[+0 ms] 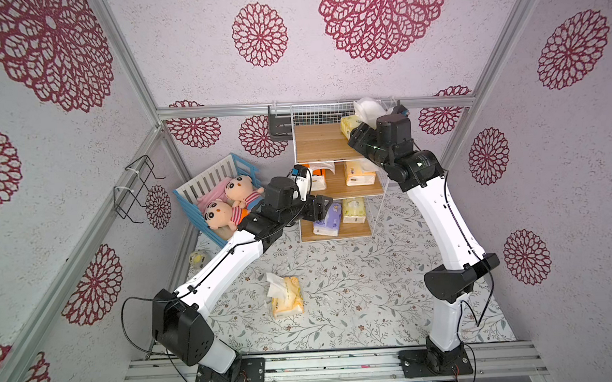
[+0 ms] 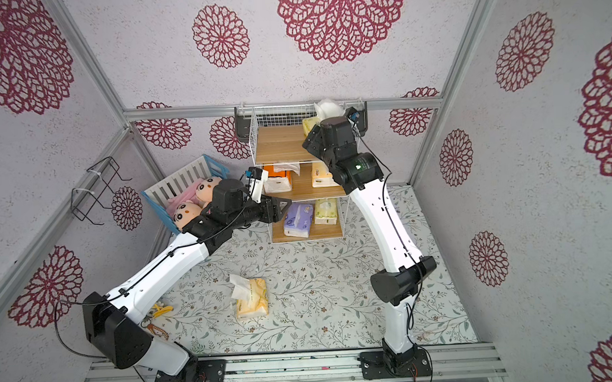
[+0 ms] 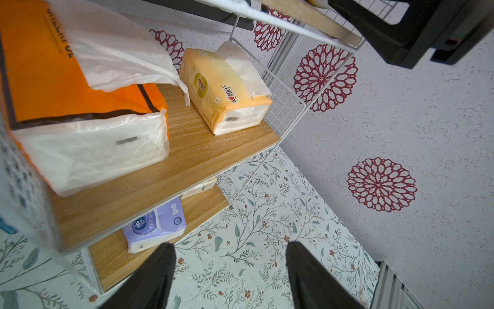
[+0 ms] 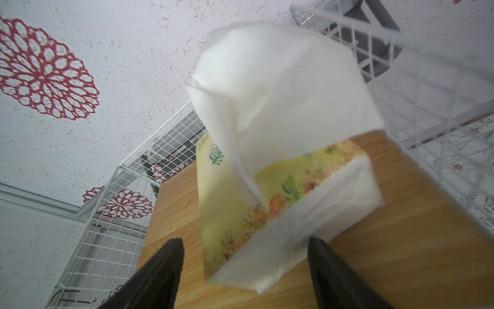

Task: Remove the tissue boxes from the shelf
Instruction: Pick up a box of tissues from the shelf.

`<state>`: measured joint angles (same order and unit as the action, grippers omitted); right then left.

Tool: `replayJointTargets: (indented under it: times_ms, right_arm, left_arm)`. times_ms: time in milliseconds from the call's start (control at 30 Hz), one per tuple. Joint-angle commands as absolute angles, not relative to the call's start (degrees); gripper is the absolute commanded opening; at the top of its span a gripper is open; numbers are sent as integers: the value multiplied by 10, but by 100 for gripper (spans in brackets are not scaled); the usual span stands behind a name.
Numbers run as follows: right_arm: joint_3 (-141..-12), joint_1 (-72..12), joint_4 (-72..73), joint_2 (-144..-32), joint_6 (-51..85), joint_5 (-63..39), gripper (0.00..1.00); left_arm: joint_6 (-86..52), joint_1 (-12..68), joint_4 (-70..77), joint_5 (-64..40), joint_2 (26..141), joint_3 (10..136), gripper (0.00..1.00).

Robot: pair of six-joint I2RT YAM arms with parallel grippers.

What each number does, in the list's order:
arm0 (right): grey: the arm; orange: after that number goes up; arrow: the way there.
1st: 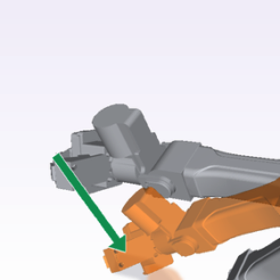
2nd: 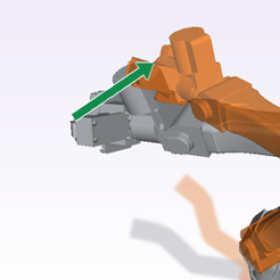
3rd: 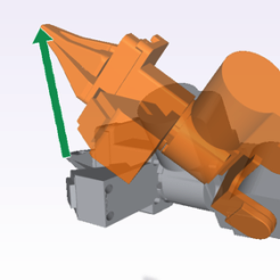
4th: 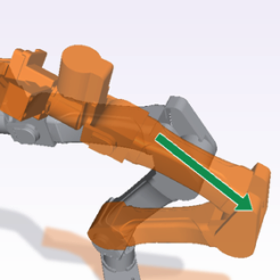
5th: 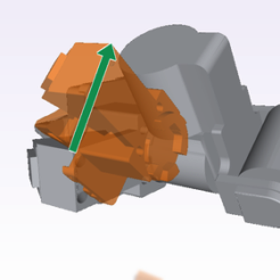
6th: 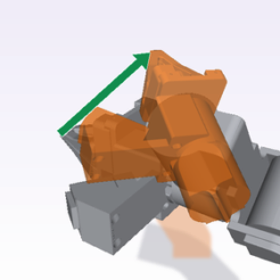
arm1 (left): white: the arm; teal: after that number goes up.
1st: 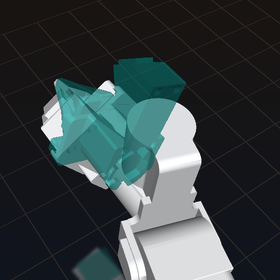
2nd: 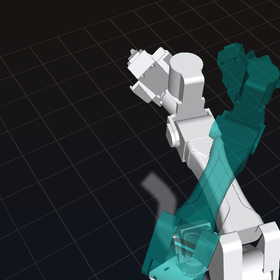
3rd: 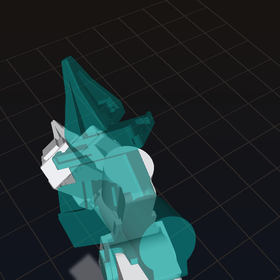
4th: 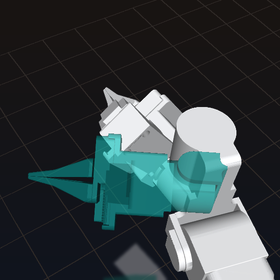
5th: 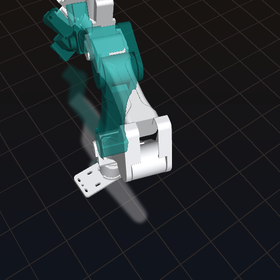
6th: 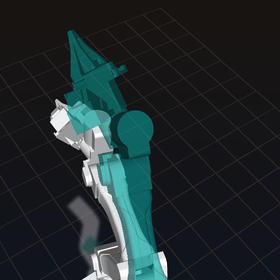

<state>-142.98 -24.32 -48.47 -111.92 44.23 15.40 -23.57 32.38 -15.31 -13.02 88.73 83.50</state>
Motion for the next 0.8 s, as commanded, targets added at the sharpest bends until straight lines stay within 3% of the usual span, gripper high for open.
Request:
replayJointTargets:
  times_ms: [0,100,167,233,333,767]
  right_arm:
    - [-1445,-238,-459,-1126,441,159,76]
    - [-1445,-238,-454,-1130,440,165,67]
    - [-1445,-237,-448,-1130,433,169,48]
    - [-1445,-236,-442,-1130,425,171,22]
    - [-1445,-235,-436,-1126,414,172,0]
    - [-1438,-233,-476,-1062,397,138,0]
  left_arm:
    - [-230,330,-149,-136,882,829,72]
    - [-231,330,-147,-136,882,827,72]
    - [-231,330,-145,-135,882,825,72]
    - [-232,330,-145,-136,883,824,72]
    - [-233,330,-144,-135,884,823,72]
    - [-258,330,-150,-123,884,835,72]
